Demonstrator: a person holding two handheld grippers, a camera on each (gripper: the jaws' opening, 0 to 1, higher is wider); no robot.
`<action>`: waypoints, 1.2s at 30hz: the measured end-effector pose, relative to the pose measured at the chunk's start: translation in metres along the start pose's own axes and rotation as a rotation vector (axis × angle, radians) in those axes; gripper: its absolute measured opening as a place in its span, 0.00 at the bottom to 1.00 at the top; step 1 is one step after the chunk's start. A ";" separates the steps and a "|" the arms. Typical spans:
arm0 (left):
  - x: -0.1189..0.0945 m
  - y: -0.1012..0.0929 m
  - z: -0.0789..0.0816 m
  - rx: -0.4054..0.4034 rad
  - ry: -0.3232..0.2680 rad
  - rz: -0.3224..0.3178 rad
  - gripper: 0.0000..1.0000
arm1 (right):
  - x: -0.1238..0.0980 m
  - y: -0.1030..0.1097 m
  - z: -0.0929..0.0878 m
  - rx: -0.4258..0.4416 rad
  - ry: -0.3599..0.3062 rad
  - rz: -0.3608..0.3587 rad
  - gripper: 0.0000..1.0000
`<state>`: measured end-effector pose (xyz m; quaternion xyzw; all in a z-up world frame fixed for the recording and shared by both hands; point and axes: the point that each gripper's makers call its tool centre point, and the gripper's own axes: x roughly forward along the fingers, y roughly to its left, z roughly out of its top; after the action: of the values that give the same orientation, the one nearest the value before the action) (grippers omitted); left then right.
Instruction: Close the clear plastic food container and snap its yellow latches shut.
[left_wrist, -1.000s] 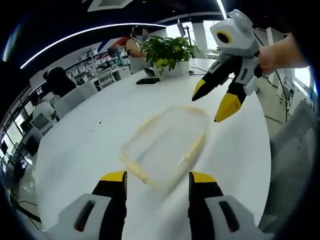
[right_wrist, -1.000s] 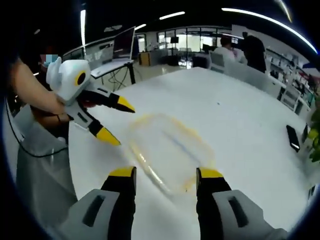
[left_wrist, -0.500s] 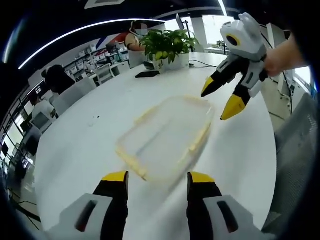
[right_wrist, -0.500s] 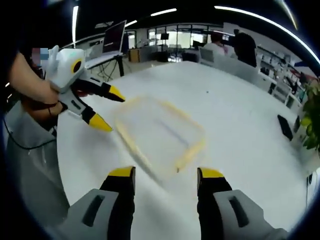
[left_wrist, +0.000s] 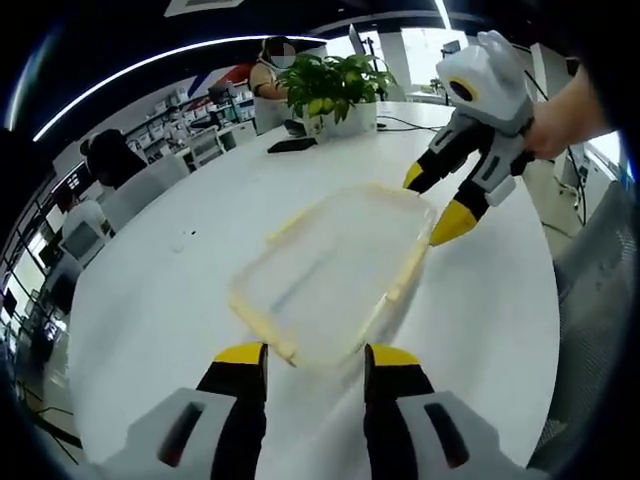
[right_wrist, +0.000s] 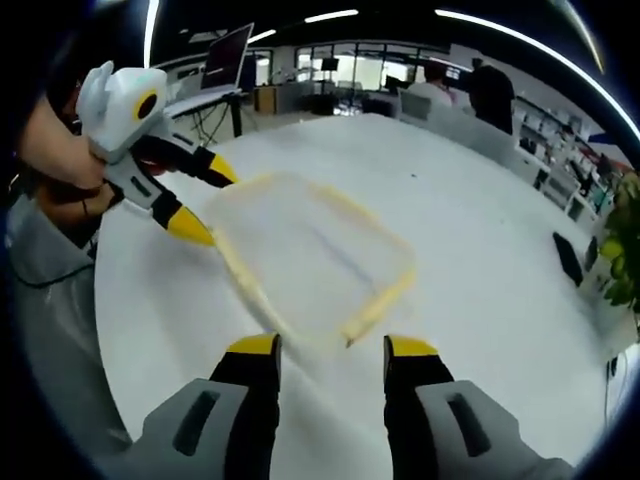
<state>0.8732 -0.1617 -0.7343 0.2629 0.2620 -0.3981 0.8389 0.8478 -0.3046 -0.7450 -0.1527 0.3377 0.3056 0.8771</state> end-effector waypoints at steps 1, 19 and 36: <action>0.000 0.000 0.000 -0.007 -0.001 -0.002 0.31 | 0.000 0.000 0.000 -0.002 -0.001 0.001 0.36; 0.001 0.006 -0.007 -0.013 0.009 0.013 0.27 | 0.010 0.004 0.010 -0.031 0.002 0.013 0.32; -0.006 0.040 -0.028 -0.028 0.031 0.058 0.27 | 0.037 0.018 0.036 -0.044 -0.013 0.033 0.32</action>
<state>0.8954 -0.1191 -0.7412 0.2649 0.2728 -0.3659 0.8494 0.8760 -0.2579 -0.7459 -0.1644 0.3274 0.3283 0.8706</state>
